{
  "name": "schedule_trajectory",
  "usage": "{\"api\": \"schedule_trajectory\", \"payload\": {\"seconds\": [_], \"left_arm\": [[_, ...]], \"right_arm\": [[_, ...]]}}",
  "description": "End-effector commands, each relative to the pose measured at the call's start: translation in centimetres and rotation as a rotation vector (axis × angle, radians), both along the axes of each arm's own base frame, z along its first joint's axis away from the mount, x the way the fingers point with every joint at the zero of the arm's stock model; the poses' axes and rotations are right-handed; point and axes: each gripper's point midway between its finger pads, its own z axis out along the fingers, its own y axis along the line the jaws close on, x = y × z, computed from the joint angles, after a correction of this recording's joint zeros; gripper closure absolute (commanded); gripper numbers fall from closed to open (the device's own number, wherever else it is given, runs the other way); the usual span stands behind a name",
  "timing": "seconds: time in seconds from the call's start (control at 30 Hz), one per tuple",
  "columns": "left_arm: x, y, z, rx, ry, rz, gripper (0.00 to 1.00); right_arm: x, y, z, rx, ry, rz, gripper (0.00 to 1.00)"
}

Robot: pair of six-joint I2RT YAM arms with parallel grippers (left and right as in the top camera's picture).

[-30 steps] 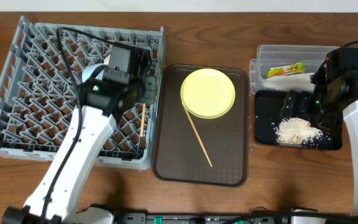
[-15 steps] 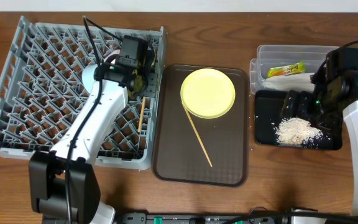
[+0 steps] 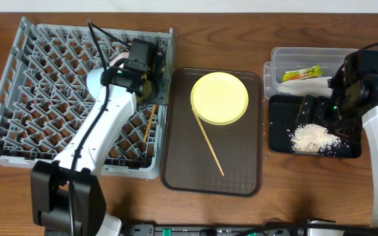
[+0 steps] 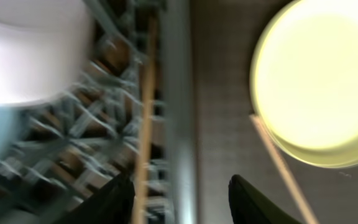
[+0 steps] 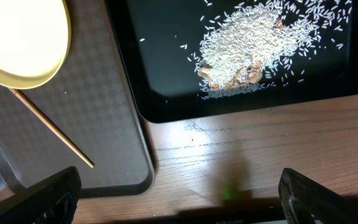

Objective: Sort waste into correct bins and load items into the dishwasher
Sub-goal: 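Drop the chopstick into the rack with the left gripper, then reach the left gripper back to the remaining chopstick and grasp it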

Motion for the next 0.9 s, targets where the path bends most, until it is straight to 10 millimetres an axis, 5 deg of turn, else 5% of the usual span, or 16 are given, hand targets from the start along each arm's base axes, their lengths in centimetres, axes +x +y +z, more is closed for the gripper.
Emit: {"api": "schedule_trajectory", "payload": {"seconds": [0.0, 0.17, 0.4, 0.63, 0.87], "left_arm": [[-1.9, -3.4, 1.5, -0.133, 0.057, 0.094, 0.47], [-5.2, -7.2, -0.7, -0.152, 0.165, 0.175, 0.45], [-7.3, -10.0, -3.5, -0.027, 0.163, 0.219, 0.45], [-8.7, -12.1, -7.8, 0.044, 0.226, 0.207, 0.45], [-9.4, -12.0, -11.7, 0.107, 0.297, 0.246, 0.45]], "right_arm": [[0.1, 0.0, 0.3, 0.003, -0.012, 0.005, 0.01], [0.2, -0.1, 0.3, 0.003, -0.014, 0.005, 0.01], [0.1, 0.0, 0.3, 0.003, -0.011, 0.005, 0.01], [0.1, 0.0, 0.3, 0.003, -0.010, 0.005, 0.01], [0.1, 0.0, 0.3, 0.003, -0.010, 0.005, 0.01]]}}
